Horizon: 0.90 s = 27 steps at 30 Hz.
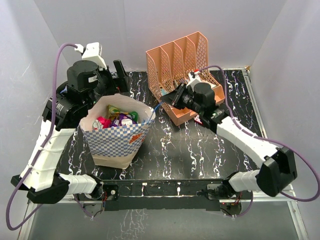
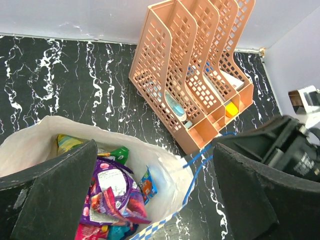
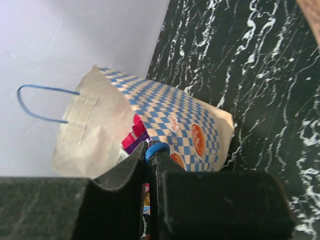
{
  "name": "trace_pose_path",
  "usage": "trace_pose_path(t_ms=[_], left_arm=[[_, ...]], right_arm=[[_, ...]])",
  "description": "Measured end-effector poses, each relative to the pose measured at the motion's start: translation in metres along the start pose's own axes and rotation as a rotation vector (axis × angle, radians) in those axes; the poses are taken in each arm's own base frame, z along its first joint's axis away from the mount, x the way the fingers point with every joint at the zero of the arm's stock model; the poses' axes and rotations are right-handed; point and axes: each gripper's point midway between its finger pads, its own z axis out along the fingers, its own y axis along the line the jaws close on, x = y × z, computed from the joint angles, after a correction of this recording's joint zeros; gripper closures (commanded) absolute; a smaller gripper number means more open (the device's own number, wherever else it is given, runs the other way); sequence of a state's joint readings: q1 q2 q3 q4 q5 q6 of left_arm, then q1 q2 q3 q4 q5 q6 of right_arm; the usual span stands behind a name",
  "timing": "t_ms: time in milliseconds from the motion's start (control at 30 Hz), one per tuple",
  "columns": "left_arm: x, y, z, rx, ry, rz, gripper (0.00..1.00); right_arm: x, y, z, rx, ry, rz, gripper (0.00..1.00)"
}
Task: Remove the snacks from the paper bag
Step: Adjust the paper bag at the center of the board.
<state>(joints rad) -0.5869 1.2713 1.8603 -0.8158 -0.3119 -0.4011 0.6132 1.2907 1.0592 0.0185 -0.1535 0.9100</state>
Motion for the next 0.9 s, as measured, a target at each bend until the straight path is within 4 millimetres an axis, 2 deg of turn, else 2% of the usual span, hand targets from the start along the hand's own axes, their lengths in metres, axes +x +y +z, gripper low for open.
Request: trace_pose_path(t_ms=[67, 167, 300, 433, 600, 667, 800, 900], left_arm=[[-0.003, 0.001, -0.004, -0.002, -0.011, -0.005, 0.02], [-0.001, 0.007, -0.011, -0.020, -0.005, -0.005, 0.02], [0.004, 0.021, -0.022, -0.074, 0.007, -0.010, 0.02], [0.006, 0.040, -0.042, -0.144, 0.004, -0.023, 0.02], [-0.009, 0.071, -0.086, -0.249, -0.071, -0.082, 0.02], [-0.009, 0.084, -0.105, -0.284, -0.104, -0.120, 0.08], [0.009, 0.118, -0.141, -0.365, -0.156, -0.208, 0.12], [0.026, 0.137, -0.155, -0.419, -0.179, -0.263, 0.12]], right_arm=[[-0.009, -0.016, 0.006, 0.003, 0.032, -0.015, 0.93], [-0.020, -0.029, 0.010, -0.012, 0.069, -0.029, 0.92], [-0.028, -0.033, 0.007, -0.047, 0.110, -0.053, 0.92], [-0.030, -0.031, 0.004, -0.078, 0.128, -0.093, 0.92], [-0.030, -0.032, 0.002, -0.088, 0.139, -0.114, 0.92], [-0.030, -0.033, 0.002, -0.087, 0.141, -0.119, 0.92], [-0.031, -0.036, 0.000, -0.079, 0.145, -0.118, 0.92], [-0.033, -0.039, -0.003, -0.065, 0.144, -0.120, 0.92]])
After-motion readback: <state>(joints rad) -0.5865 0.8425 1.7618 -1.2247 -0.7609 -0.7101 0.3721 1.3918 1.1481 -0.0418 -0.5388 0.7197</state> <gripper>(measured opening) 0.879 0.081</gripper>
